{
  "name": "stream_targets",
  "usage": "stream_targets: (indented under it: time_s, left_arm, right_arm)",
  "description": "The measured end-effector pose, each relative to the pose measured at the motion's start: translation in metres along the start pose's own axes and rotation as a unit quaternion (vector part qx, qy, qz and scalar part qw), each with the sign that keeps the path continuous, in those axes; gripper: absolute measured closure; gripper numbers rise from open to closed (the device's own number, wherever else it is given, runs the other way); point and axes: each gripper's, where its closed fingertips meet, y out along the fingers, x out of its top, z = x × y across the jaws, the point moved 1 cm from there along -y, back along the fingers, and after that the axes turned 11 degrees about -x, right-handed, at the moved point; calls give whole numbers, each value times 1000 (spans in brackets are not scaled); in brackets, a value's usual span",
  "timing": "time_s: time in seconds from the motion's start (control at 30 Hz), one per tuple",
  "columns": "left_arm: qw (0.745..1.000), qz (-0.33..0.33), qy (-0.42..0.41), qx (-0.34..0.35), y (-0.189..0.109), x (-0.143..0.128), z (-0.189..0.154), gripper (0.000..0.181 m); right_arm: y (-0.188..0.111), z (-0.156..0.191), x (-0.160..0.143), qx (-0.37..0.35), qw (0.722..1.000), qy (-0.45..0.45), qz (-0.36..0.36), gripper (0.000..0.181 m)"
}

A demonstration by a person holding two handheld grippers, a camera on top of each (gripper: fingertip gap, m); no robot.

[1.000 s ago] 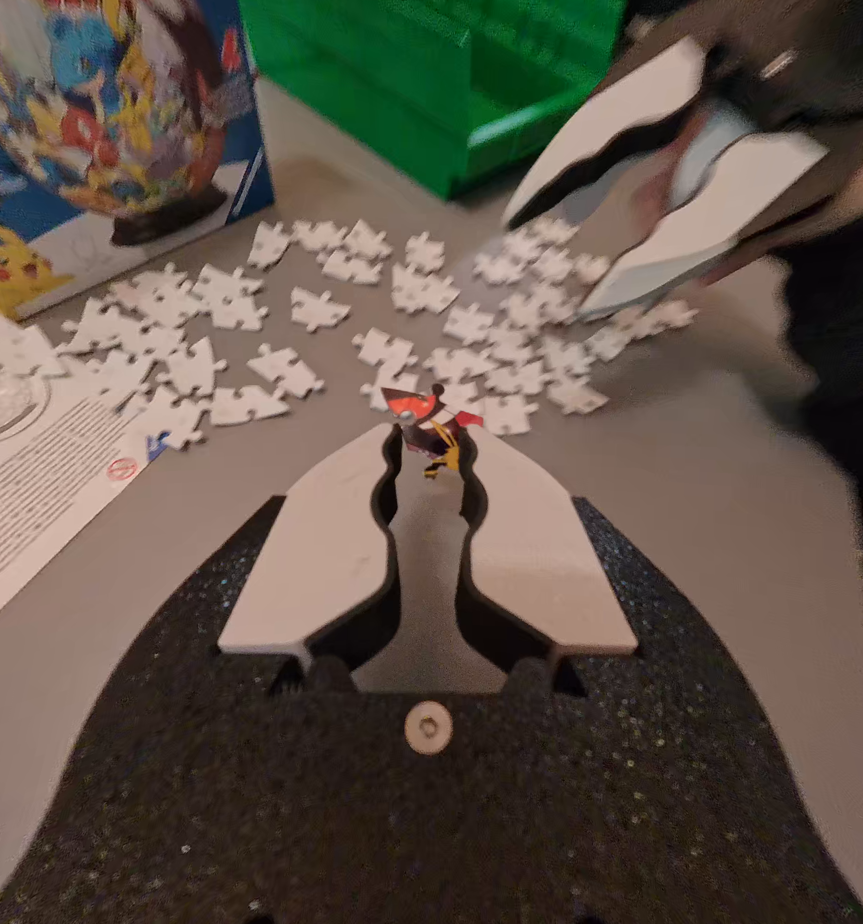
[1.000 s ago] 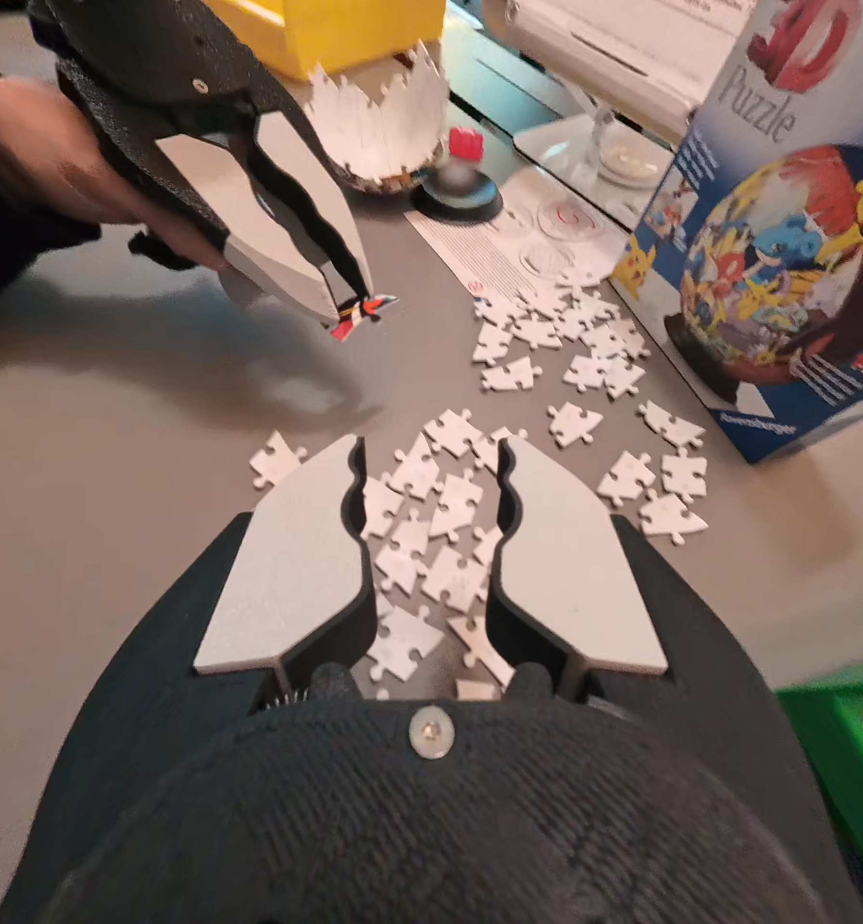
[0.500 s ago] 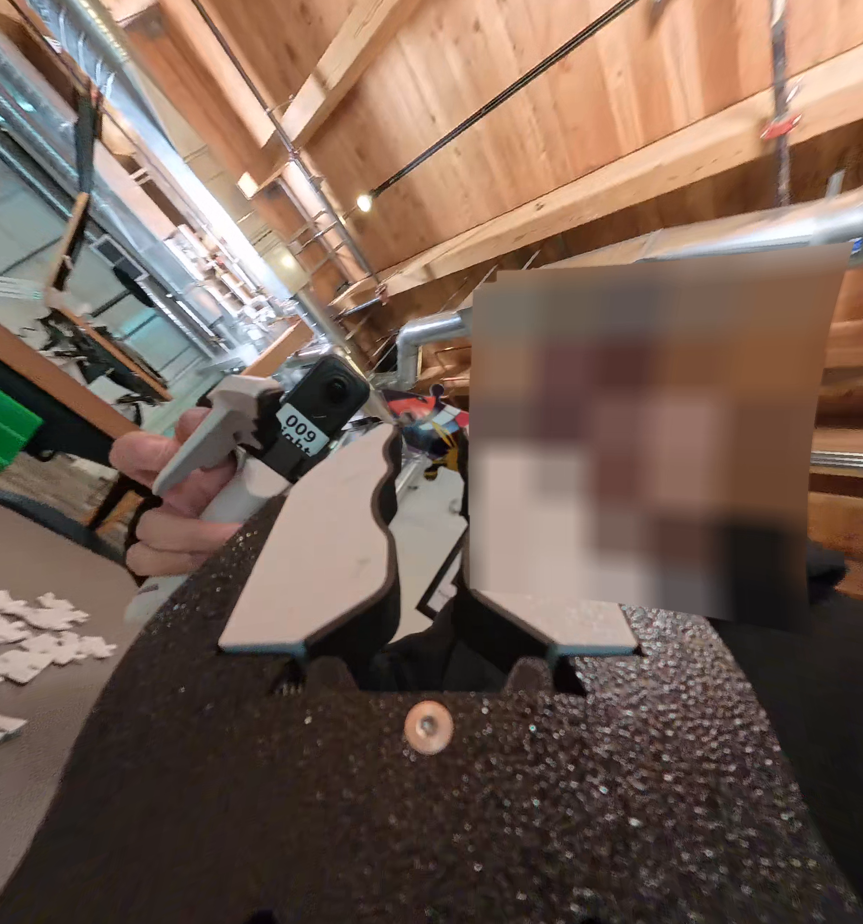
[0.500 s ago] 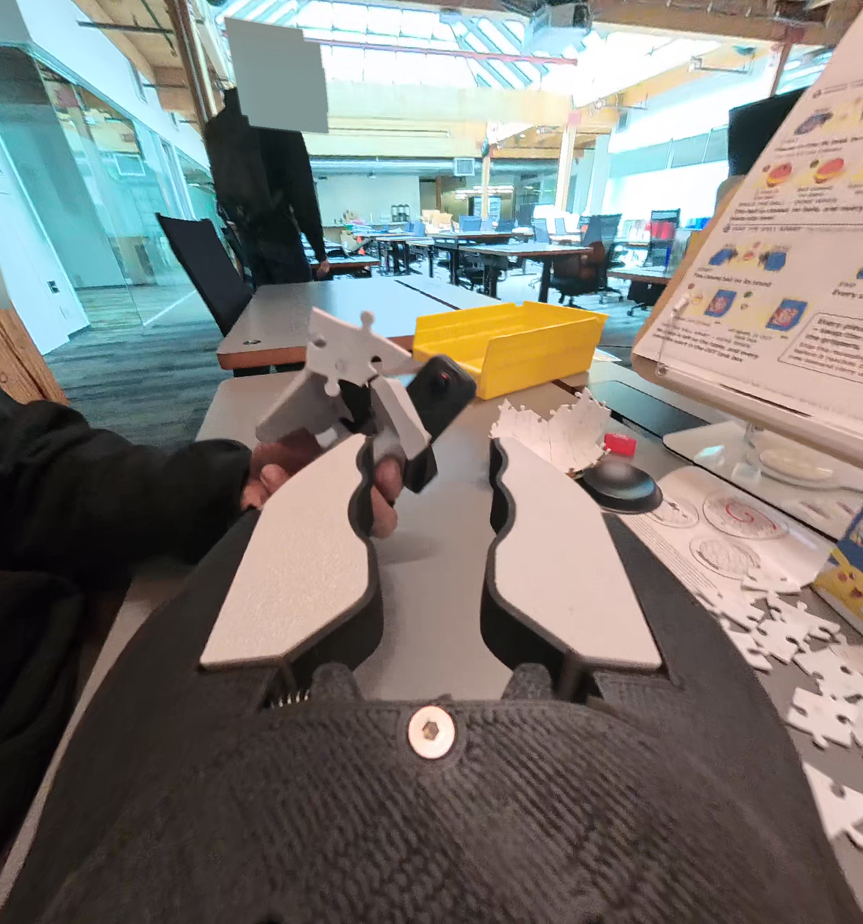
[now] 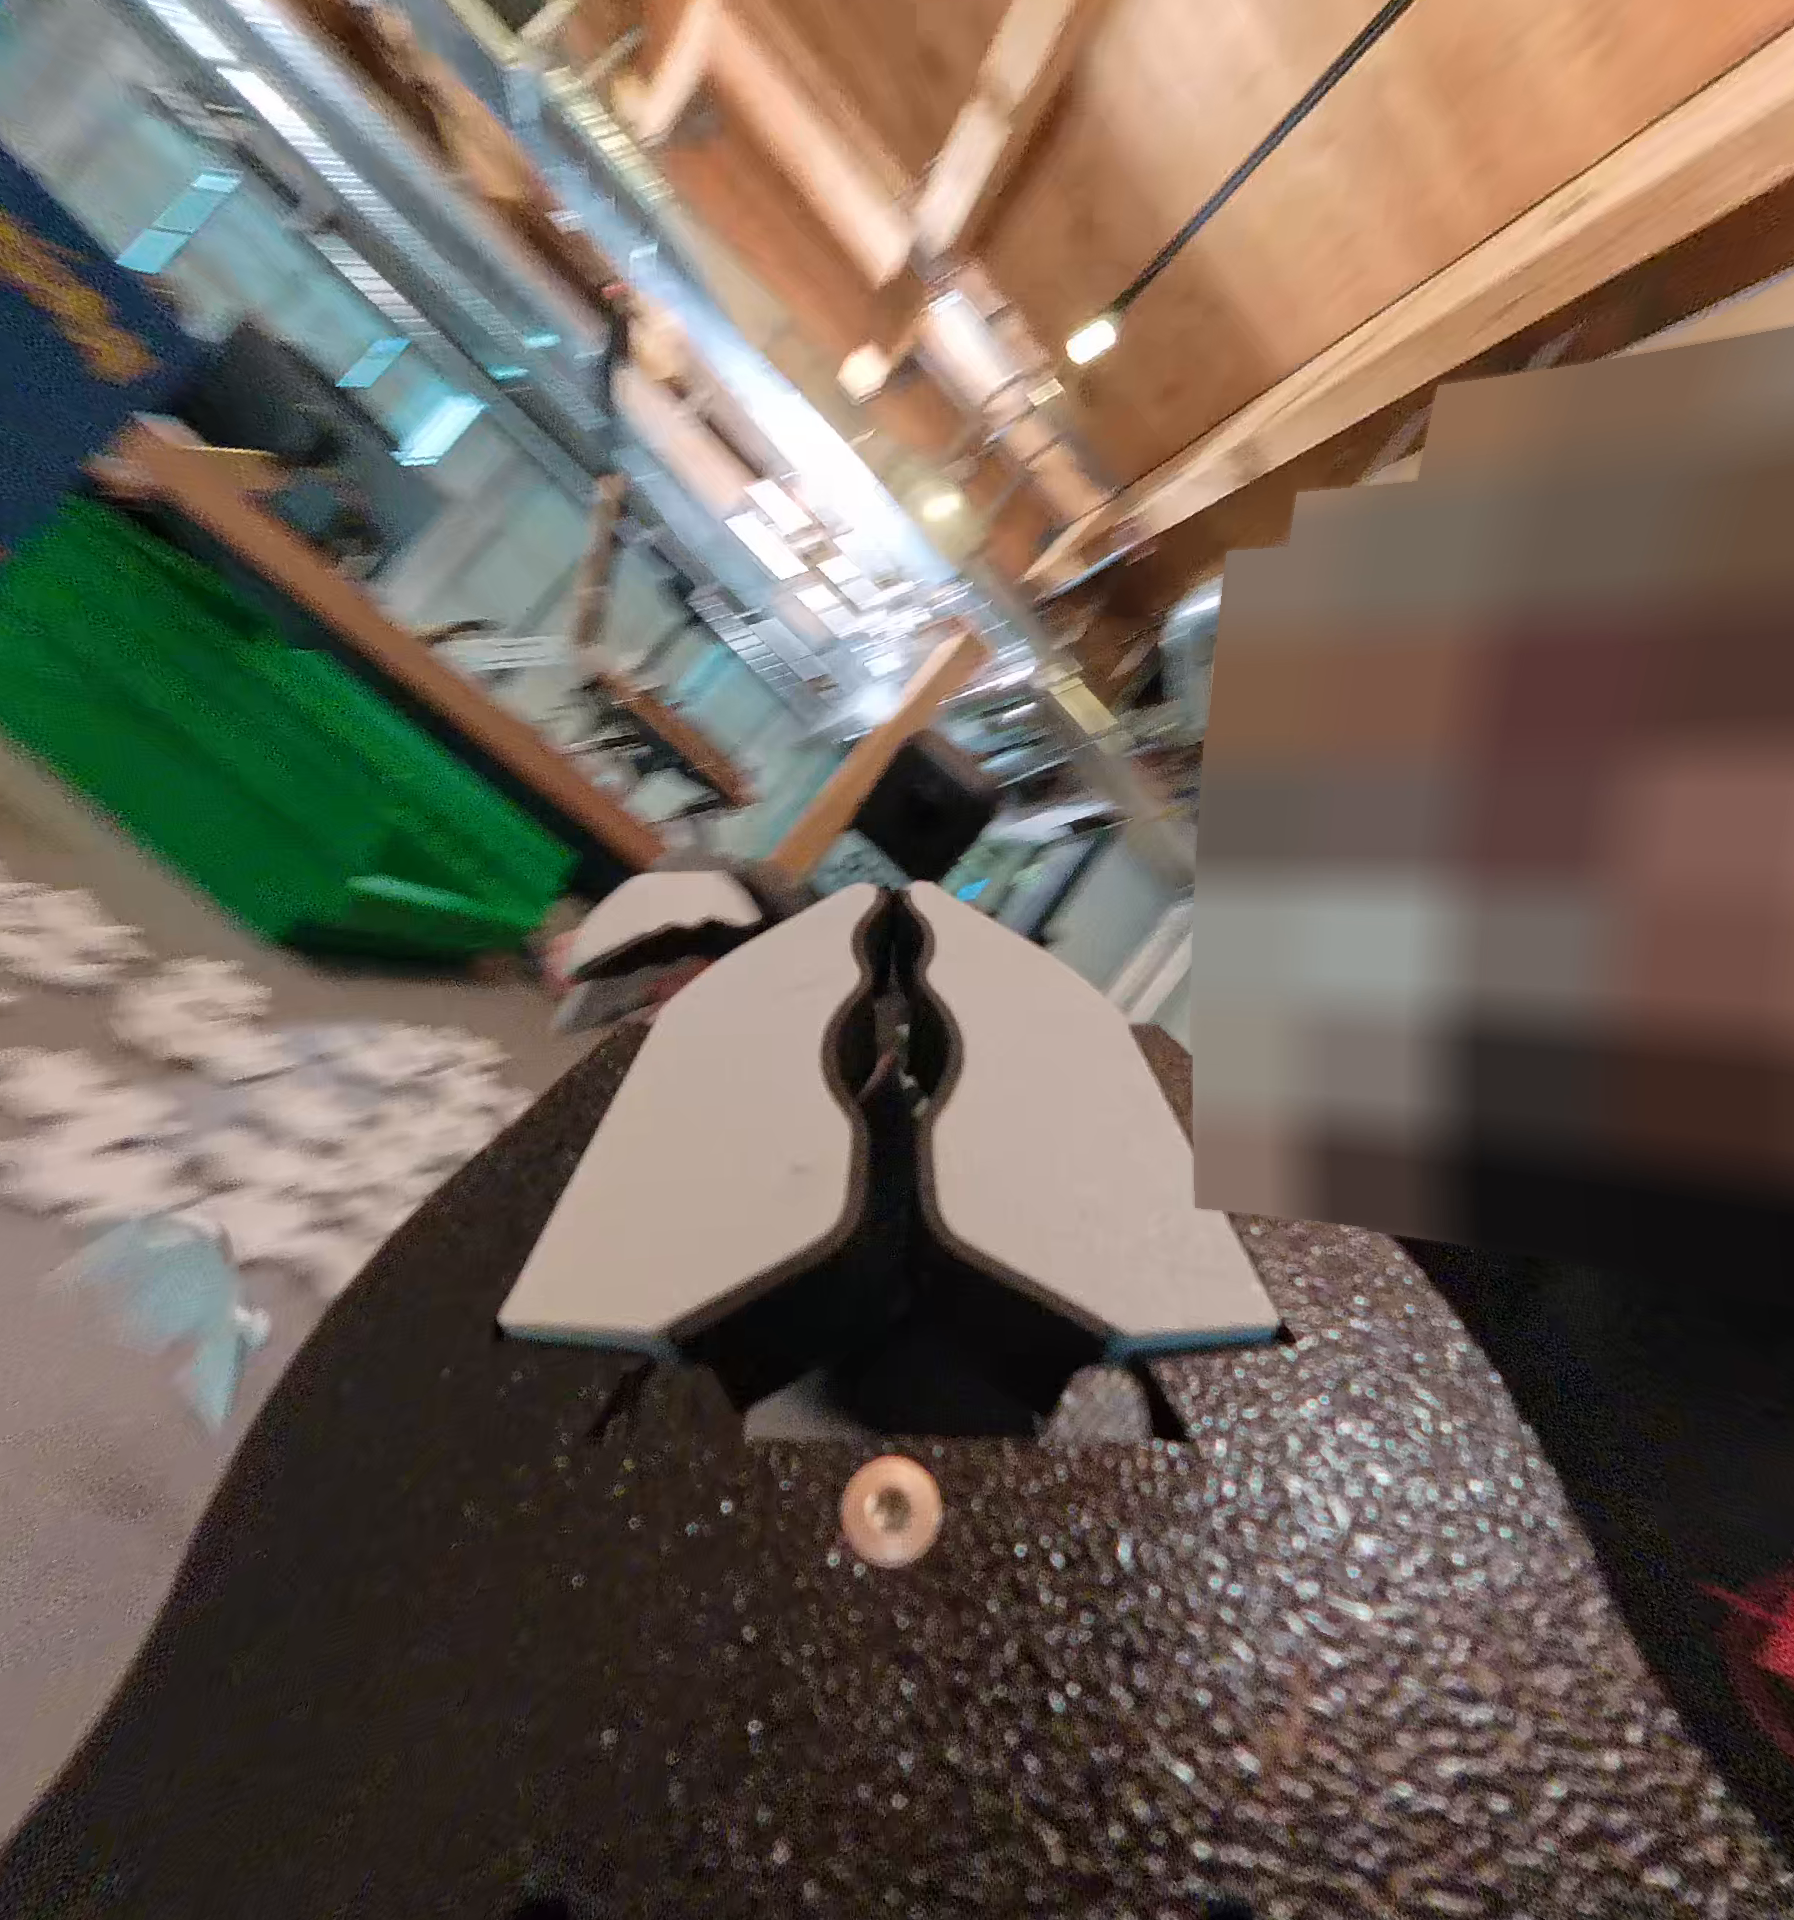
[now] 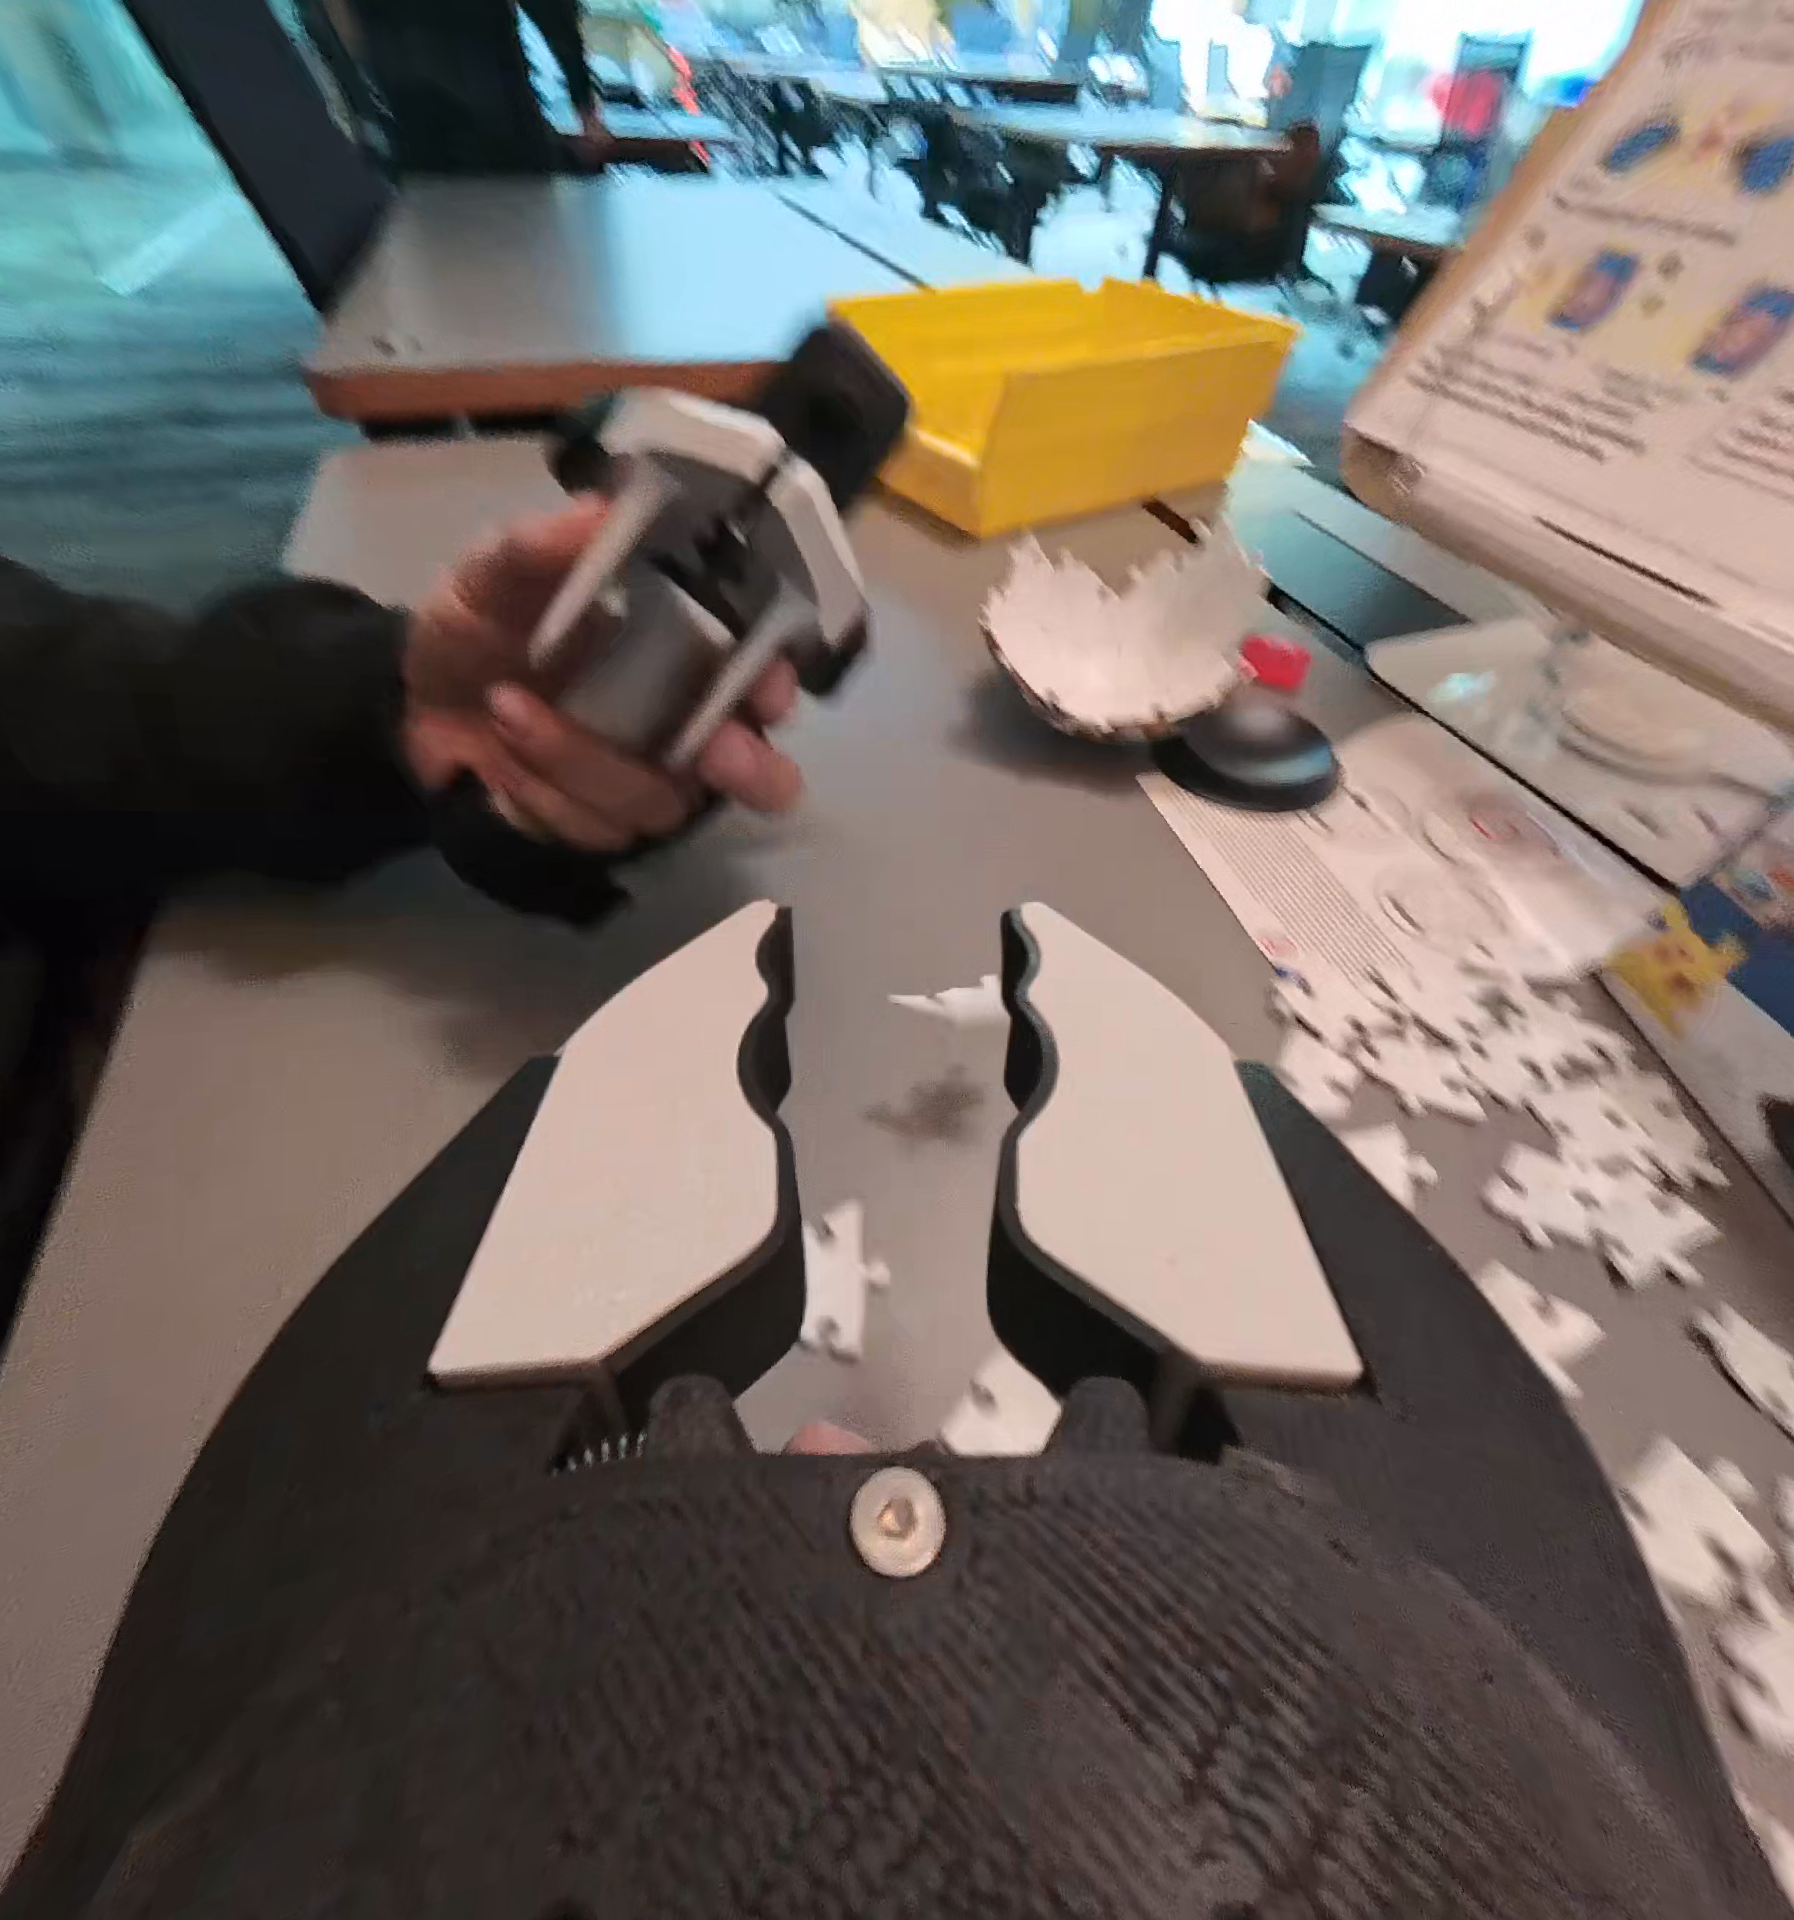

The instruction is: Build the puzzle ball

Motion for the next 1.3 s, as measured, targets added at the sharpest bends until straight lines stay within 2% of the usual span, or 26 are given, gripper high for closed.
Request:
stream_targets:
  time_s: [0.03,0.1,0.13,0.2,0.27,0.33,0.37,0.43,0.53,0.63,0.7,0.8,0.9,0.97,1.17,1.3]
  left_arm:
    - [998,29,34,50,-7,2,6,181]
    - [973,96,122,170,-29,10,20,181]
    - [947,141,164,237,-43,12,30,178]
    - [883,259,228,318,-65,3,45,161]
    - [824,371,253,347,-75,-16,59,148]
    - [771,454,264,361,-78,-33,78,137]
    - [748,483,273,364,-78,-39,87,137]
    - [719,536,277,345,-75,-52,103,134]
    - [712,572,243,328,-72,-64,119,127]
    - [704,586,208,343,-76,-70,135,128]
    - [686,594,209,364,-81,-69,143,137]
    - [685,595,200,370,-81,-72,144,167]
    - [677,595,212,379,-82,-74,140,181]
    - [669,592,218,394,-85,-73,138,181]
    - [697,561,193,402,-88,-79,130,181]
    - [690,569,220,390,-85,-80,123,181]
  right_arm:
    - [-5,-10,-6,-23,1000,-1,18,141]
    - [-15,-27,-17,-58,997,8,44,140]
    - [-20,-33,-23,-70,996,13,55,140]
    - [-27,-45,-32,-94,993,23,73,141]
    - [-31,-55,-39,-118,989,34,86,141]
    - [-34,-61,-46,-131,985,41,100,141]
    - [-36,-63,-49,-136,984,41,108,141]
    - [-39,-66,-55,-145,981,36,126,141]
    - [-45,-69,-62,-155,977,20,147,140]
    - [-50,-72,-64,-163,975,16,150,140]
    - [-53,-75,-64,-168,975,21,147,140]
    - [-57,-78,-67,-171,974,28,146,140]
    - [-64,-83,-70,-182,971,27,154,140]
    - [-68,-85,-70,-188,970,27,153,140]
    - [-78,-91,-67,-205,968,37,143,140]
    - [-80,-91,-68,-208,966,31,148,140]
